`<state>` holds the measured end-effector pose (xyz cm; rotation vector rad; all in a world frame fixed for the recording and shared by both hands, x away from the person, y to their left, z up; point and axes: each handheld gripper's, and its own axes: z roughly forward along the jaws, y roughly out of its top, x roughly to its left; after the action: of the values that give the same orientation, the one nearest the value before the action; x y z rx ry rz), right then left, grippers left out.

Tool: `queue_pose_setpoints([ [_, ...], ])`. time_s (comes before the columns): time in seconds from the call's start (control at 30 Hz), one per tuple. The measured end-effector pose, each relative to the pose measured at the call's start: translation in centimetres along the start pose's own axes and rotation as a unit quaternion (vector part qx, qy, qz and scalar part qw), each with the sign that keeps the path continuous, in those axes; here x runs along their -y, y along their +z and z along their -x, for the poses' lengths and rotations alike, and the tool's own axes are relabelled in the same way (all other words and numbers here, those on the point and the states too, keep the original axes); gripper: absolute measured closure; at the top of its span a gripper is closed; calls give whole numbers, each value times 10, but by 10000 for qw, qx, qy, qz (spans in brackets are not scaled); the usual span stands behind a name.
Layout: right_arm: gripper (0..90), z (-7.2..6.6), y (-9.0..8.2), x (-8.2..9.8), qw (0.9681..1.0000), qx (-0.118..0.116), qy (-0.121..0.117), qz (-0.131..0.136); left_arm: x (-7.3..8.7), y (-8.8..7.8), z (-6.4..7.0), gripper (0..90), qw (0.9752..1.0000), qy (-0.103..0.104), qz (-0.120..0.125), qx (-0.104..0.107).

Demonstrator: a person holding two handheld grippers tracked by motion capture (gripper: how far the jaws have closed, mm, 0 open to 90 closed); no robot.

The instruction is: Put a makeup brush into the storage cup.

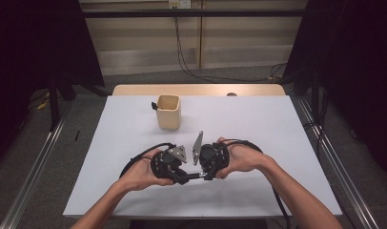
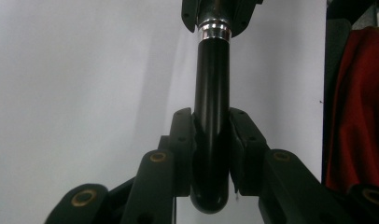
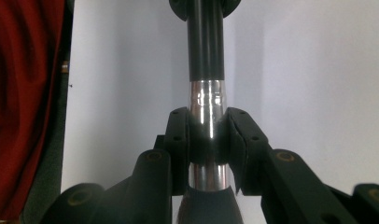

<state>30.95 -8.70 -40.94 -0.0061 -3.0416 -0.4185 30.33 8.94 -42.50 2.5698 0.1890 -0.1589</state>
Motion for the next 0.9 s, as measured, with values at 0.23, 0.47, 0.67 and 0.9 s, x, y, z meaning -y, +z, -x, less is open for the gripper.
queue_pose_setpoints([
  [0.23, 705, -1, 1, 2, 9999, 42, -6, 108, 1, -1, 0, 745, 10000, 46, -22, 57],
  [0.47, 535, 1, -2, 4, 9992, 47, 130, 365, 2, -1, -3, 746, 9999, -153, -22, 49],
  [0.67, 416, 2, -4, 10, 9979, 7, 228, 602, 4, -5, -3, 745, 9998, -164, 112, 84],
  [0.9, 264, 3, -10, 18, 9956, 218, 468, 781, 10, -9, -5, 745, 9994, -296, 196, -15],
])
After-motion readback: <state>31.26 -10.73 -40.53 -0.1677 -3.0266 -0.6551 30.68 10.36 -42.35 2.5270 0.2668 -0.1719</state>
